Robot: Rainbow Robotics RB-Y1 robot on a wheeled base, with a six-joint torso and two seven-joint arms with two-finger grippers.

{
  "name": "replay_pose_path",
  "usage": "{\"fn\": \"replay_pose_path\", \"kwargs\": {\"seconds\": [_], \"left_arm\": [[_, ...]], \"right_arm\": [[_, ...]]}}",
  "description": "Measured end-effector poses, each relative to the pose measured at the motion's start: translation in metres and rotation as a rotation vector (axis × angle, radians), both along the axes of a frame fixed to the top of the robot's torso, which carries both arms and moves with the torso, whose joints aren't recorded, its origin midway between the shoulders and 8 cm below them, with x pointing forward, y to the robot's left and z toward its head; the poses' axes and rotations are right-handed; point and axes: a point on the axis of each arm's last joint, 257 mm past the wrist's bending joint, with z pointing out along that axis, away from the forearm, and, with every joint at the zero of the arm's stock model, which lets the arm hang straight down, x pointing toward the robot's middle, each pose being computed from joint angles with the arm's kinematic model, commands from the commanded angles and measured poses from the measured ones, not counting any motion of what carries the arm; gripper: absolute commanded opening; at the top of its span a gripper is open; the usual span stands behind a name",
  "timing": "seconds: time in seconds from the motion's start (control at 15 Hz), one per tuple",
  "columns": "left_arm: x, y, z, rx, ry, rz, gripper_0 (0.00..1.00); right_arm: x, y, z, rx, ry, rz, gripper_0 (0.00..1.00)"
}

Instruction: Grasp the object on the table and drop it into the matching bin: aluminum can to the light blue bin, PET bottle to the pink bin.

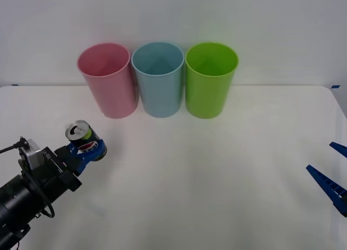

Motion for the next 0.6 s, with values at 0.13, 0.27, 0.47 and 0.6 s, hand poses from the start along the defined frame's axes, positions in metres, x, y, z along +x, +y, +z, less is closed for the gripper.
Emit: {"fn": "replay_pose_path", "kwargs": {"seconds": [0.13, 0.27, 0.47, 0.6], "left_arm": [[0.002, 0.001, 0.016, -0.014, -0.001, 0.005, 0.00], [0.003, 0.003, 0.035, -0.036, 0.003, 0.011, 0.00], [0.012, 0.002, 0.061, -0.067, -0.003, 0.022, 0.00], [0.023, 0.002, 0.081, -0.087, -0.011, 0.045, 0.00]], "right_arm": [[0.000, 0.000, 0.000, 0.000, 0.000, 0.000, 1.00], [0.000, 0.000, 0.000, 0.000, 0.000, 0.000, 1.00], [0.000, 0.000, 0.000, 0.000, 0.000, 0.000, 1.00], [0.000, 0.000, 0.000, 0.000, 0.000, 0.000, 1.00]]}}
